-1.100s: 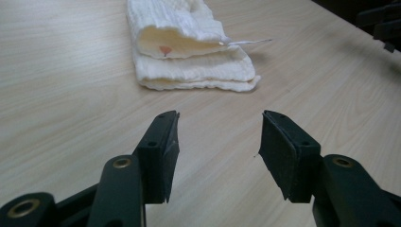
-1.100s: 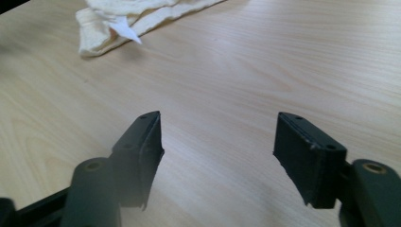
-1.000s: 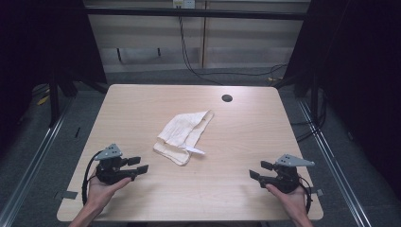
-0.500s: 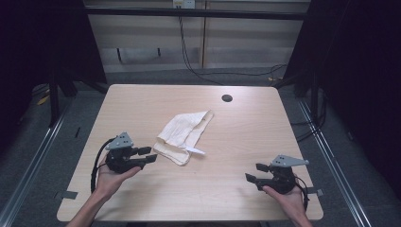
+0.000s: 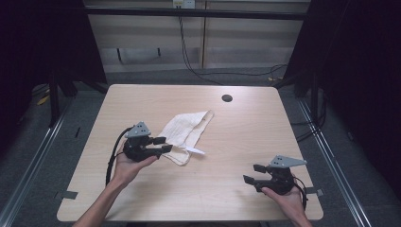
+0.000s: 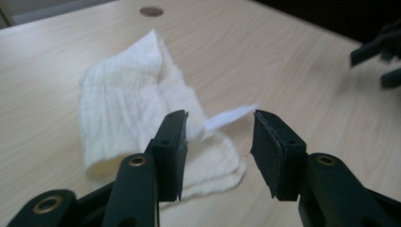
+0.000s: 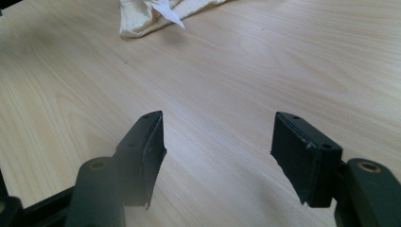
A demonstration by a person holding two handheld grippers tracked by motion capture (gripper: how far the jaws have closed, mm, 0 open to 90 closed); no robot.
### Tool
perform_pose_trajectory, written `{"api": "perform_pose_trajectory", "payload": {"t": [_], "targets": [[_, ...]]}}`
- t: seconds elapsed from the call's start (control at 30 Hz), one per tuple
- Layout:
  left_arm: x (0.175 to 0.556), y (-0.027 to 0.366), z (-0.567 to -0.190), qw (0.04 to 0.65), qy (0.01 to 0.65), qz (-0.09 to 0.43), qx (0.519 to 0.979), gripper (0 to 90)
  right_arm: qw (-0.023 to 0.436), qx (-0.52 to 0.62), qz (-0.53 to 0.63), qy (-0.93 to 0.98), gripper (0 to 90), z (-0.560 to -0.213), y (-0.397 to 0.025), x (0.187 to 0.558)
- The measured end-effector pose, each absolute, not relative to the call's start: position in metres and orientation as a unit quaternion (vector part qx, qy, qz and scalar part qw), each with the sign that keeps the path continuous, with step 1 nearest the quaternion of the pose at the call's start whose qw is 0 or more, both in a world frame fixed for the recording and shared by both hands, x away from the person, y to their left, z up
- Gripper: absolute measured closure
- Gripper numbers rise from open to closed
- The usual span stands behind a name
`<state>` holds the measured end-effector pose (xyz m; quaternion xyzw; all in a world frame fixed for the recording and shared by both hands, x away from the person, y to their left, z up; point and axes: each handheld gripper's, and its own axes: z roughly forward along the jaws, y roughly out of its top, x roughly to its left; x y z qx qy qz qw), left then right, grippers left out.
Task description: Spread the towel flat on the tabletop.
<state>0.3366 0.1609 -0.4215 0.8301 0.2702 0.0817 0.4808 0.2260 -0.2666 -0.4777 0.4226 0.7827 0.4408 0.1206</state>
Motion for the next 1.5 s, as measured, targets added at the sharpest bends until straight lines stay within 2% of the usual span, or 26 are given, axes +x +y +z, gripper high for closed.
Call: {"api": "perform_pose_trajectory", "payload": {"t": [0.03, 0.17, 0.23, 0.43, 0.53, 0.57, 0.73, 0.8, 0.97, 1.3, 1.4, 1.5], "targets": [[0.338, 0.157, -0.418, 0.474, 0.265, 0.089, 0.835, 54.2, 0.122, 0.421, 0.439, 0.784, 35.1, -0.478, -0.267, 0.227], [0.351, 0.145, -0.415, 0.460, 0.252, 0.062, 0.849, 52.3, 0.122, 0.420, 0.443, 0.783, 34.4, -0.478, -0.267, 0.228], [0.356, 0.137, -0.422, 0.428, 0.245, 0.068, 0.867, 41.9, 0.118, 0.419, 0.445, 0.783, 34.2, -0.478, -0.266, 0.228], [0.375, 0.128, -0.445, 0.426, 0.255, 0.036, 0.867, 45.7, 0.113, 0.417, 0.443, 0.786, 33.3, -0.480, -0.266, 0.228], [0.381, 0.126, -0.453, 0.423, 0.253, 0.023, 0.870, 57.2, 0.112, 0.417, 0.442, 0.786, 32.5, -0.480, -0.266, 0.229], [0.382, 0.125, -0.455, 0.421, 0.258, 0.027, 0.869, 58.6, 0.111, 0.417, 0.442, 0.786, 32.6, -0.480, -0.266, 0.229], [0.387, 0.121, -0.471, 0.416, 0.273, 0.024, 0.867, 52.6, 0.103, 0.414, 0.434, 0.793, 32.8, -0.482, -0.264, 0.229], [0.386, 0.119, -0.477, 0.410, 0.274, 0.043, 0.869, 51.0, 0.101, 0.413, 0.435, 0.794, 32.7, -0.482, -0.264, 0.230], [0.380, 0.110, -0.484, 0.392, 0.249, 0.044, 0.884, 51.3, 0.117, 0.415, 0.429, 0.793, 32.8, -0.482, -0.264, 0.232], [0.386, 0.118, -0.498, 0.382, 0.259, 0.048, 0.886, 46.8, 0.127, 0.410, 0.439, 0.789, 33.4, -0.480, -0.263, 0.230], [0.386, 0.120, -0.499, 0.384, 0.258, 0.053, 0.885, 49.9, 0.126, 0.413, 0.439, 0.788, 33.4, -0.481, -0.265, 0.230], [0.385, 0.120, -0.500, 0.380, 0.250, 0.071, 0.888, 59.8, 0.126, 0.411, 0.438, 0.789, 33.4, -0.482, -0.264, 0.231]]}}
